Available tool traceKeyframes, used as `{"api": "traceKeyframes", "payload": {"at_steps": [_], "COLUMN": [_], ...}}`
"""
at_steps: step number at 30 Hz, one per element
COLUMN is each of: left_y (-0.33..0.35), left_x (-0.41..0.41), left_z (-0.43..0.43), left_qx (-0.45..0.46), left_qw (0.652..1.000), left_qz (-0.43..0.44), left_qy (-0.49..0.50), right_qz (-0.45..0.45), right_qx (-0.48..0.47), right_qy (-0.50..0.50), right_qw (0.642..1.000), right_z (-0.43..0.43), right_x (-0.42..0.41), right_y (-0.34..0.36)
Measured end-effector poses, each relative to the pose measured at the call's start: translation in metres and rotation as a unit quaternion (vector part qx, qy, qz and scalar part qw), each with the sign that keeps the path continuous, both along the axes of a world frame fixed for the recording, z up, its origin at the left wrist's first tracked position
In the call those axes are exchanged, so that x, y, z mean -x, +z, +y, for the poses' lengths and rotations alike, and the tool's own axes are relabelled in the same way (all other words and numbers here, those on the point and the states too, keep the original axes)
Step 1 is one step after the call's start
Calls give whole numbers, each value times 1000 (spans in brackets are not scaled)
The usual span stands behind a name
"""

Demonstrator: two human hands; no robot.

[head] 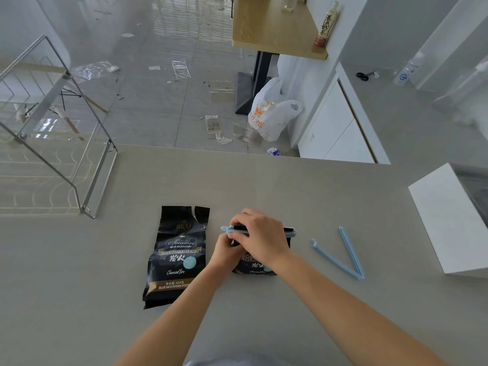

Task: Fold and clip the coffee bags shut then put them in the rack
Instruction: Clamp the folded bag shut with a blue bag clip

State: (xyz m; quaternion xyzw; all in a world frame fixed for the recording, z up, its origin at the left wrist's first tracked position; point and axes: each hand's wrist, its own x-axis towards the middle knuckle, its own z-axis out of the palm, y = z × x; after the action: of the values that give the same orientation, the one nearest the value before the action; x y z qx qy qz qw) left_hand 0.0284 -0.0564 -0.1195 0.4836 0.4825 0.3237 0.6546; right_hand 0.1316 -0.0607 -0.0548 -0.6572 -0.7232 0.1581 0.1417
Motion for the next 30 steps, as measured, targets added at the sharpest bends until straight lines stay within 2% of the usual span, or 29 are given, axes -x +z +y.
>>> {"api": "traceKeyframes", "payload": {"at_steps": [8,12,14,18,23,30], "left_y": [12,3,-1,2,5,5], "left_x": [19,34,38,30,19,21], "left_z": [10,6,1,-6,-9,-11], "left_qx": [76,193,220,201,208,202], "left_qw": [990,966,955,964,956,957], "left_qz": [-61,-172,-199,-172,-197,-200], "left_qy": [-99,-14,25,28,63,54], "right_qz": [-2,-12,-12,3,52,68], "right_qx": [7,-13,-21,-26,-5,38], "right_qy": [-1,12,16,1,-31,-13], "right_qw": [1000,1000,1000,1000,998,997], "right_z": [3,1,0,-1,1,-1], "right_x": [0,-3,-3,-1,-5,-5], "right_y": [-1,-3,-3,-4,-1,1]}}
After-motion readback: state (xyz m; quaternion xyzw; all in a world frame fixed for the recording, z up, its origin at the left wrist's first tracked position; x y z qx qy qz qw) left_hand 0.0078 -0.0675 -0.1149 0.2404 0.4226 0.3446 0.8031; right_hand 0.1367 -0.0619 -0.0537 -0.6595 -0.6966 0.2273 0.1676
